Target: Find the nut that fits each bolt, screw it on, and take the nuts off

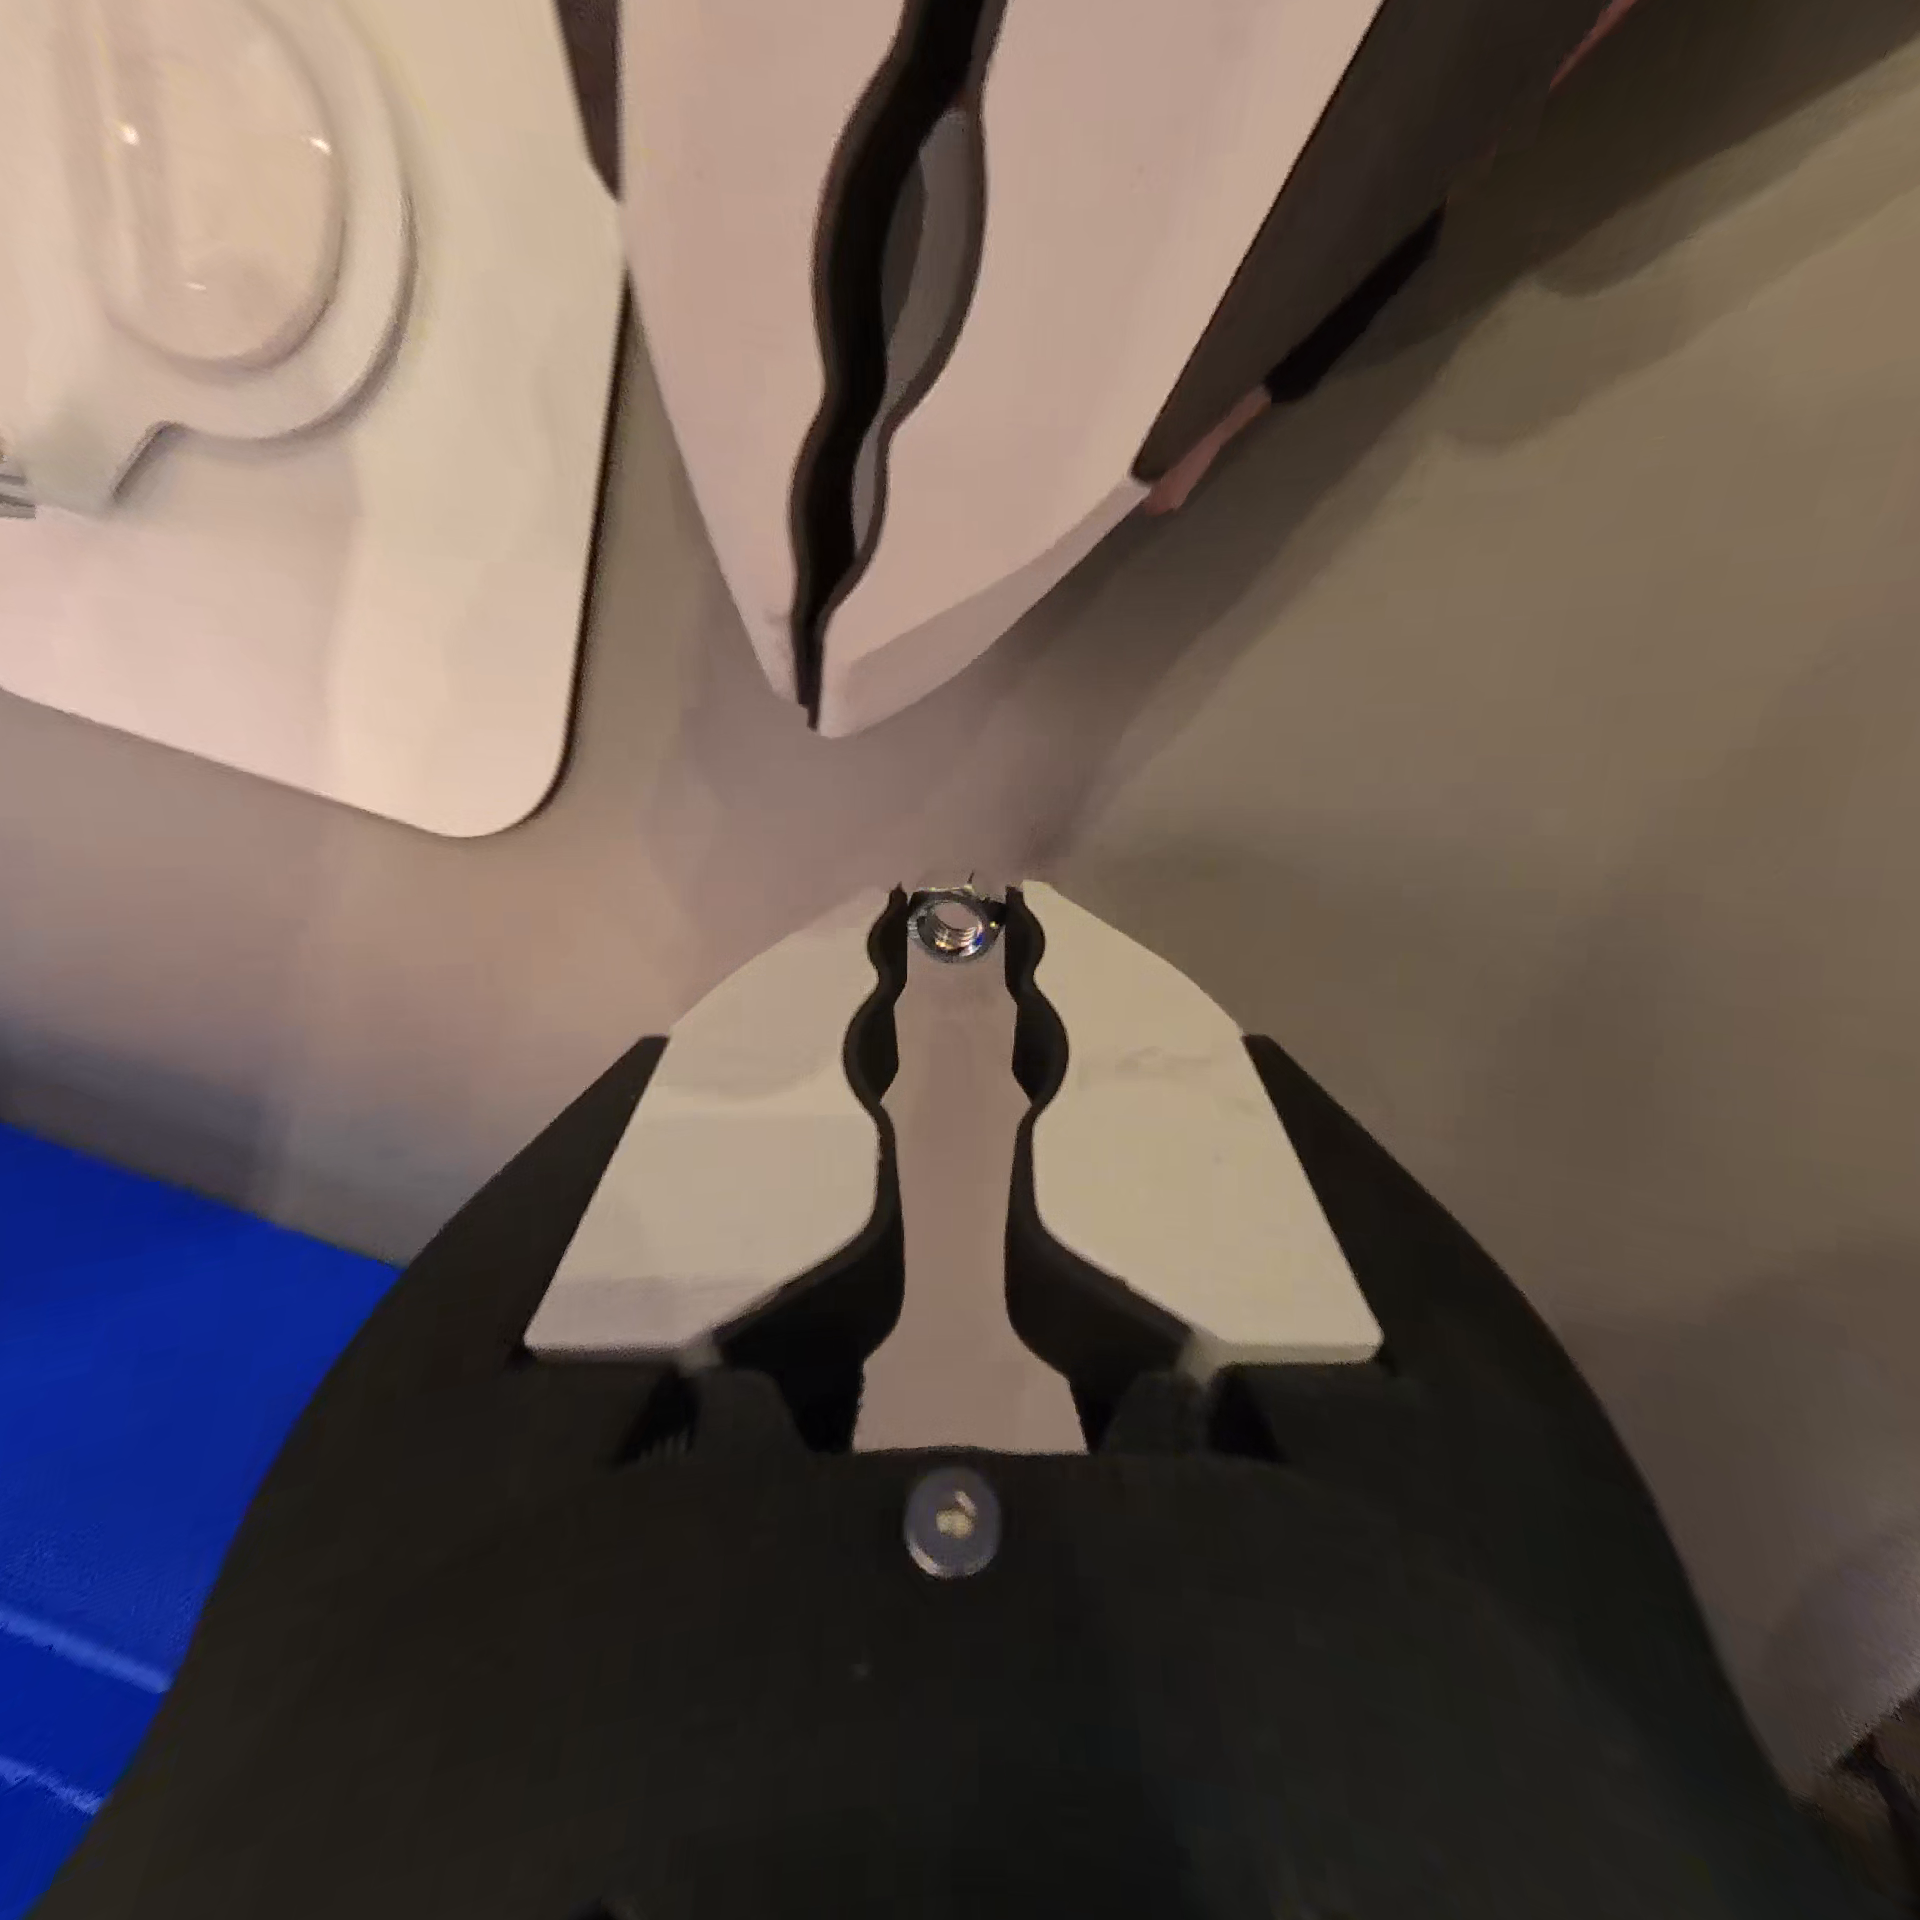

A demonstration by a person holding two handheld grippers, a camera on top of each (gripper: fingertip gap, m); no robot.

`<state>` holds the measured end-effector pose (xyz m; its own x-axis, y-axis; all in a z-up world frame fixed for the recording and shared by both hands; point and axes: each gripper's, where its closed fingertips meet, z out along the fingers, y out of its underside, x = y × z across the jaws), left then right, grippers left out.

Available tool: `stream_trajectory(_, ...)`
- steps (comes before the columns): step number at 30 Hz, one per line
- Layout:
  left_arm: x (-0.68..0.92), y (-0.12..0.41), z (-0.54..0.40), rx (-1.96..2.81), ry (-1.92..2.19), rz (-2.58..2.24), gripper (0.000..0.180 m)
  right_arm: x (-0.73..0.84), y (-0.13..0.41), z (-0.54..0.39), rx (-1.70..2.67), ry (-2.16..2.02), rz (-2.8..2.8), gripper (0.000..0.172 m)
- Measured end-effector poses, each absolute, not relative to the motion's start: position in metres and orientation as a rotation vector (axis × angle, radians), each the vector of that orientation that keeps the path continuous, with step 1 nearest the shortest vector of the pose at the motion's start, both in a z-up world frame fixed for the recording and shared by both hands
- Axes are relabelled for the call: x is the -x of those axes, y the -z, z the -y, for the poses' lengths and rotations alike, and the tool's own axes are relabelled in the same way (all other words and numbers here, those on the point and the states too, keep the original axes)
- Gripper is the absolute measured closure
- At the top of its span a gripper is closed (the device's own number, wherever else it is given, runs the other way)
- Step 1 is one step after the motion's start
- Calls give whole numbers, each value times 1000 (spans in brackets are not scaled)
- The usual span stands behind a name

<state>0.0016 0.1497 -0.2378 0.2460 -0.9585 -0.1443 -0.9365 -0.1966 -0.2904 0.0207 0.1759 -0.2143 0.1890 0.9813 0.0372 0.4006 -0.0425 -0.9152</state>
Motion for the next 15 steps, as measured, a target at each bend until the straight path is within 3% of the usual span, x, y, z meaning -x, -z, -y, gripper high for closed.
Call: stream_trajectory(15, -12, 272, -140, 2279, 177, -1801, 157, -24, 217, -181, 1602, -802, 1351, 170)
